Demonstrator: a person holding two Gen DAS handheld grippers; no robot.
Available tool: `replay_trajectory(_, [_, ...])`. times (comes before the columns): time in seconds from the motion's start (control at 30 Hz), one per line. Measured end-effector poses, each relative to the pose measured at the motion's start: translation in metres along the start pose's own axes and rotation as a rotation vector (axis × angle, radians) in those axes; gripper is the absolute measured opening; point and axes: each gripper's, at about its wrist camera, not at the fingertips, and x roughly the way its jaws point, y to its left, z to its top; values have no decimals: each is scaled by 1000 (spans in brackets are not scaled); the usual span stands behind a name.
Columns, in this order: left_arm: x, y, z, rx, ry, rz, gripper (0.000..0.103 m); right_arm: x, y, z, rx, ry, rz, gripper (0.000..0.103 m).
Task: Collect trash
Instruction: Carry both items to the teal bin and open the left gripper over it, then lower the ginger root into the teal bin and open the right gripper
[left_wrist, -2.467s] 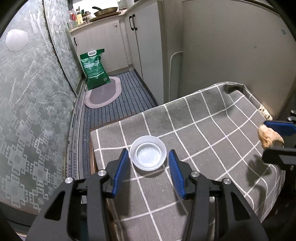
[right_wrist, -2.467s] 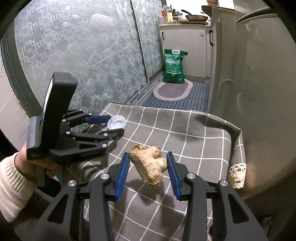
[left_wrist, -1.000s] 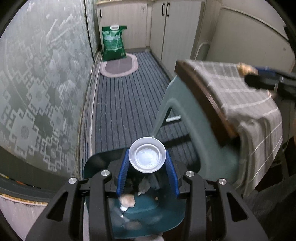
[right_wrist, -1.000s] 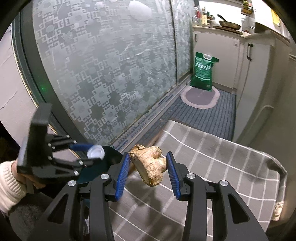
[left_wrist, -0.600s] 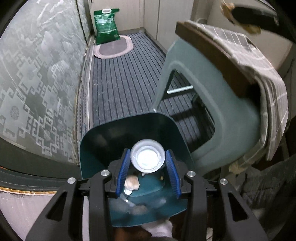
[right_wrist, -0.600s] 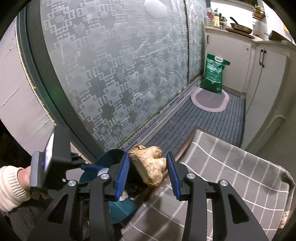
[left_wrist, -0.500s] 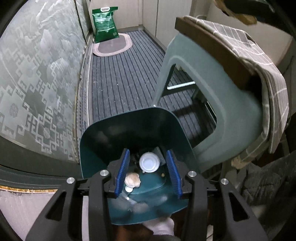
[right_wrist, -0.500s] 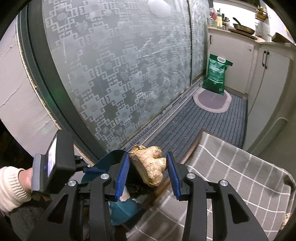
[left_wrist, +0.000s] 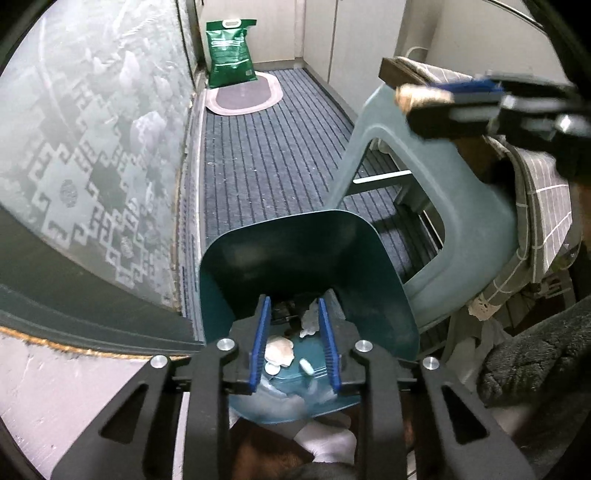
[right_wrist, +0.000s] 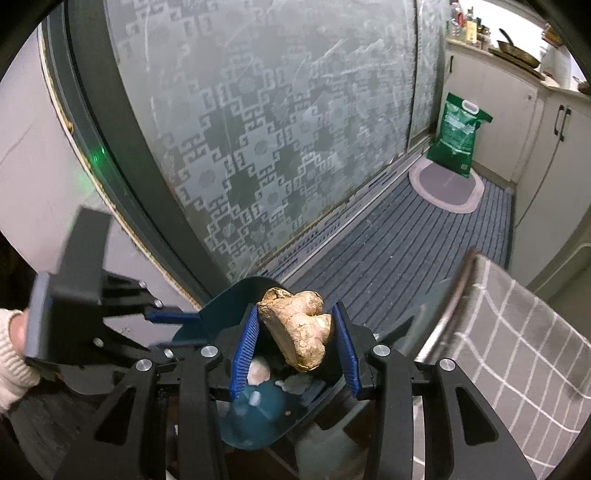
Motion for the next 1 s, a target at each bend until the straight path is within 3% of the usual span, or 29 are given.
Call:
replay_trajectory(0.5, [-56,28,-6,-62,-128,30,20,63,40,-21,-82,210,19,41])
replay_trajectory(1.0, [-86,34,-8,-93,-204,47,20,95,47,-49,-116,367,11,41])
